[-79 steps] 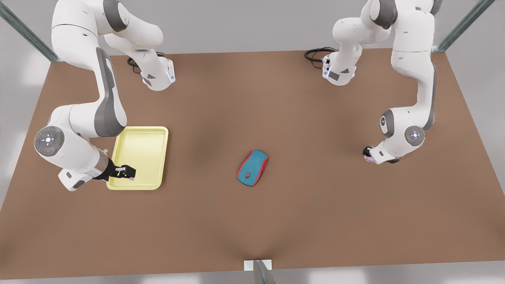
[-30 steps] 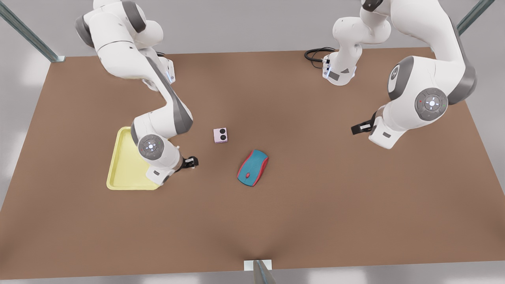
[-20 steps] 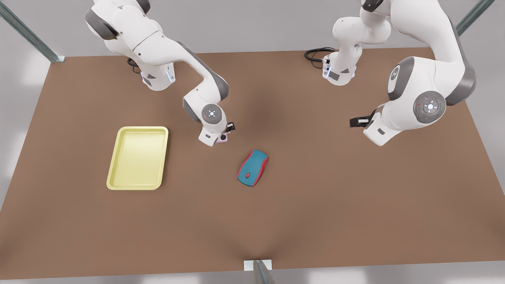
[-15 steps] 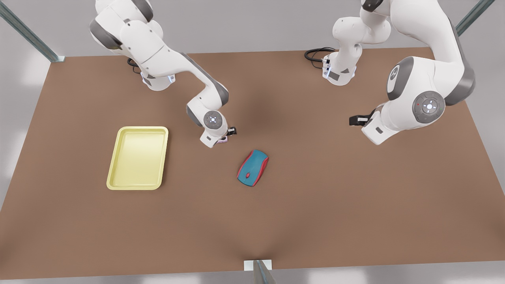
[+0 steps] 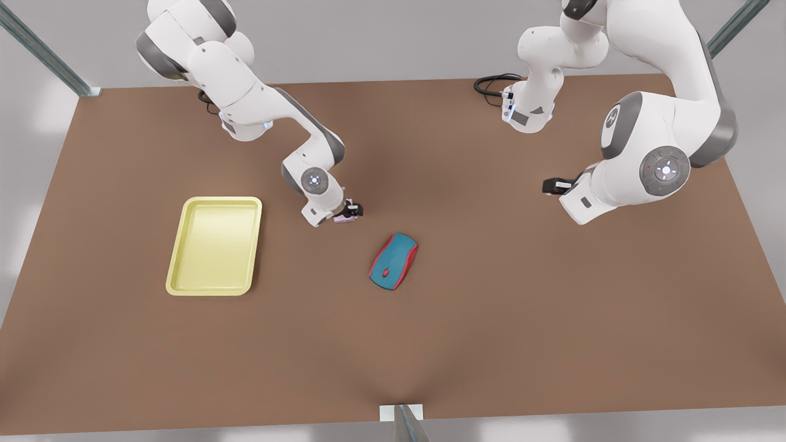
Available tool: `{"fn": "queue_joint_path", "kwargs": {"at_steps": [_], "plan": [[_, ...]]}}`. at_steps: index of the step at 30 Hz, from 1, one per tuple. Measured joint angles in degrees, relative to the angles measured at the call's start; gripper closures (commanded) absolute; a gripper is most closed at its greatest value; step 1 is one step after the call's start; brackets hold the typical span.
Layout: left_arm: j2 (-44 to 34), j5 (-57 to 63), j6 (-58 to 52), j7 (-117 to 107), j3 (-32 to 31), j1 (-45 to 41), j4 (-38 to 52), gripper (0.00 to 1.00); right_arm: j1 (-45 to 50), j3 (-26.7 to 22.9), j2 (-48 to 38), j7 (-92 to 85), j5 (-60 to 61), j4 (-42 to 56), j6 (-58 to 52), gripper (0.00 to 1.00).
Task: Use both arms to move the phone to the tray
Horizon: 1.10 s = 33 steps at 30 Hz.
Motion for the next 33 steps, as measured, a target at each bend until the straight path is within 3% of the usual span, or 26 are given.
{"fn": "queue_joint_path", "kwargs": {"at_steps": [24, 26, 29, 32, 33], "plan": [[1.0, 0.3, 1.1, 3.8, 0.1, 0.0, 0.3, 0.00, 3.0, 0.7, 2.0, -6.8, -7.2, 0.4, -4.3, 0.00], [0.9, 0.3, 1.2, 3.9, 0.2, 0.0, 0.5, 0.00, 3.1, 0.6, 2.1, -7.1, -7.4, 0.5, -4.1, 0.14], [0.6, 0.1, 1.3, 4.0, 0.2, 0.0, 0.8, 0.00, 2.9, 0.6, 2.4, -7.4, -7.6, 0.4, -3.8, 0.15], [0.7, -0.1, 1.4, 4.2, 0.2, 0.0, 0.8, 0.00, 2.7, 0.6, 2.2, -8.0, -7.4, 0.5, -3.4, 0.30], [0.8, -0.1, 1.5, 4.2, 0.2, 0.0, 0.8, 0.00, 2.6, 0.6, 2.1, -8.2, -7.3, 0.6, -3.3, 0.30]]}}
